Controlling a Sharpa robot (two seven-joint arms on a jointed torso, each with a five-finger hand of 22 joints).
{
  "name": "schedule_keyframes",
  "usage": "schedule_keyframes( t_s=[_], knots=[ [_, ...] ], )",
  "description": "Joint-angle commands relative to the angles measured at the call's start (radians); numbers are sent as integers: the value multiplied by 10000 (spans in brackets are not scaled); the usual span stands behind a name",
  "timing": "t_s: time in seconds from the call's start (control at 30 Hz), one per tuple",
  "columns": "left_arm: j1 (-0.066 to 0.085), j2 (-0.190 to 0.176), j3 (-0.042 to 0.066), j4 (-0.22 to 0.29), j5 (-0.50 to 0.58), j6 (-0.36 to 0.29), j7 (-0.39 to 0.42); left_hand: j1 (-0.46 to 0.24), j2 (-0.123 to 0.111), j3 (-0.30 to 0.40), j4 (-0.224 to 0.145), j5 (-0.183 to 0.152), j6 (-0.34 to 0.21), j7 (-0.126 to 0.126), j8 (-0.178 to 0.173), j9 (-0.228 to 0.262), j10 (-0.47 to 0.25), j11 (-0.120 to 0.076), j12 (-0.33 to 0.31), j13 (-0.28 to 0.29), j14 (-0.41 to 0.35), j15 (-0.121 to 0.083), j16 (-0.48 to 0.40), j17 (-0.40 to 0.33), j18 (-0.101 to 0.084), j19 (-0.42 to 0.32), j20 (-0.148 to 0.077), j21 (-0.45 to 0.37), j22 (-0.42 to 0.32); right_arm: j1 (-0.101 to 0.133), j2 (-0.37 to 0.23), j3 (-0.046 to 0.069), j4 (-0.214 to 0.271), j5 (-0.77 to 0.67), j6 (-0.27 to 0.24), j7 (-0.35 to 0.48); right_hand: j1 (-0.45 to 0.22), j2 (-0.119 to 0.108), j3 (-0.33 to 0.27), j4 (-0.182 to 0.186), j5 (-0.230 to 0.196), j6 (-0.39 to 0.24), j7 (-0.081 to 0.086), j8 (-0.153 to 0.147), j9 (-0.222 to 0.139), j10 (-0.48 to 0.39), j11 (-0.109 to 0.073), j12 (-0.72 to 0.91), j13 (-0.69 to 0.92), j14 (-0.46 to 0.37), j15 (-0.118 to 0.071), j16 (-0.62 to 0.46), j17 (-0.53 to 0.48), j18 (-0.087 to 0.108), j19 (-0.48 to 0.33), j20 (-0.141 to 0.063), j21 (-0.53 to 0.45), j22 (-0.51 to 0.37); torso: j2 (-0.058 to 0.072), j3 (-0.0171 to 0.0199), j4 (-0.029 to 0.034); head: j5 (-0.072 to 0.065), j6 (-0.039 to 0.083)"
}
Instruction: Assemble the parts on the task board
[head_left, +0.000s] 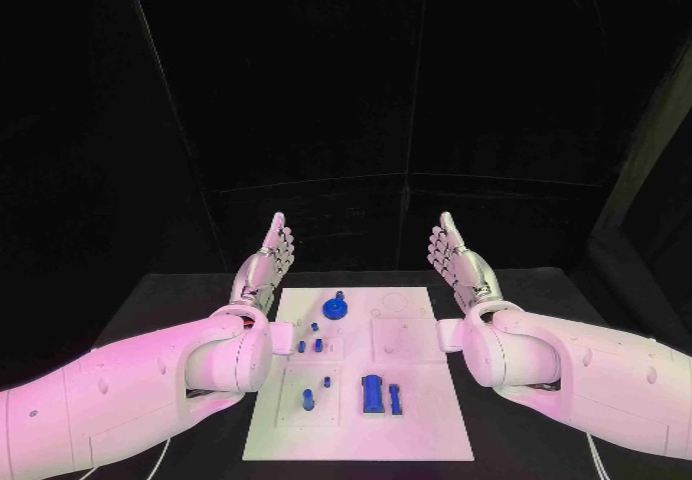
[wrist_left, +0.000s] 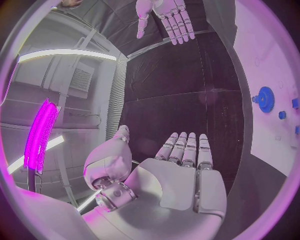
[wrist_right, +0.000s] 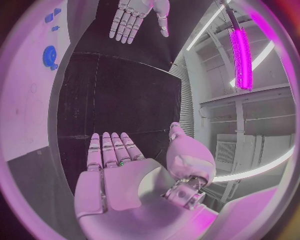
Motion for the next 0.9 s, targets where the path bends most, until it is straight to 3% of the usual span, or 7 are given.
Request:
schedule_keyframes(
  t_s=[0.03, 0.53, 0.57, 0.6, 0.7, 0.77, 0.9],
  knots=[
    [15, -4, 20, 26, -208, -514, 74, -952, -2, -4, 53, -38, -754, -60, -40, -11, -782, -20, -70, -12, -704, -15, -265, -20, -213, -640, -180, -39, -120, 17, -1, 12, 30, 190, -310, 254, -1176, -22, 251, -4, -64, -769, -67, -39, -20, -837, -22, -37, -12, -870, -3, -47, -14, -377, -755, -130, -66, -408, 1, 0, 0, -1, -2],
    [15, -4, 20, 26, -208, -514, 74, -1852, -2, -4, 53, -38, -1482, -60, -40, -11, -1546, -20, -70, -12, -1384, -15, -265, -20, -213, -1231, -180, -39, -120, 17, -1, 12, 30, 190, -310, 254, -2249, -22, 251, -4, -64, -1463, -67, -39, -20, -1599, -22, -37, -12, -1663, -3, -47, -14, -377, -1419, -130, -66, -408, 1, 0, 0, -1, -2],
    [15, -4, 20, 26, -208, -514, 74, -2054, -2, -4, 53, -38, -2295, -60, -40, -11, -2387, -20, -70, -12, -2161, -15, -265, -20, -213, -1942, -180, -39, -120, 17, -1, 12, 30, 190, -310, 254, -2301, -22, 251, -4, -64, -1485, -67, -39, -20, -1647, -22, -37, -12, -1693, -3, -47, -14, -377, -1456, -130, -66, -408, 1, 0, 0, -1, -2],
    [15, -4, 20, 26, -208, -514, 74, -2895, -2, -4, 53, -38, -2295, -60, -40, -11, -2387, -20, -70, -12, -2161, -15, -265, -20, -213, -1942, -180, -39, -120, 17, -1, 12, 30, 190, -310, 254, -2355, -22, 251, -4, -64, -1530, -67, -39, -20, -1645, -22, -37, -12, -1715, -3, -47, -14, -377, -1488, -130, -66, -408, 1, 0, 0, -1, -2],
    [15, -4, 20, 26, -208, -514, 74, -2895, -2, -4, 53, -38, -2295, -60, -40, -11, -2387, -20, -70, -12, -2161, -15, -265, -20, -213, -1942, -180, -39, -120, 17, -1, 12, 30, 190, -310, 254, -2583, -22, 251, -4, -64, -2339, -67, -39, -20, -1839, -22, -37, -12, -1900, -3, -47, -14, -377, -2290, -130, -66, -408, 1, 0, 0, -1, -2],
    [15, -4, 20, 26, -208, -514, 74, -2895, -2, -4, 53, -38, -2295, -60, -40, -11, -2387, -20, -70, -12, -2161, -15, -265, -20, -213, -1942, -180, -39, -120, 17, -1, 12, 30, 190, -310, 254, -3583, -22, 251, -4, -64, -2339, -67, -39, -20, -2557, -22, -37, -12, -2639, -3, -47, -14, -377, -2290, -130, -66, -408, 1, 0, 0, -1, -2],
    [15, -4, 20, 26, -208, -514, 74, -2895, -2, -4, 53, -38, -2295, -60, -40, -11, -2387, -20, -70, -12, -2161, -15, -265, -20, -213, -1942, -180, -39, -120, 17, -1, 12, 30, 190, -310, 254, -3583, -22, 251, -4, -64, -2339, -67, -39, -20, -2557, -22, -37, -12, -2639, -3, -47, -14, -377, -2290, -130, -66, -408, 1, 0, 0, -1, -2]
  ],
)
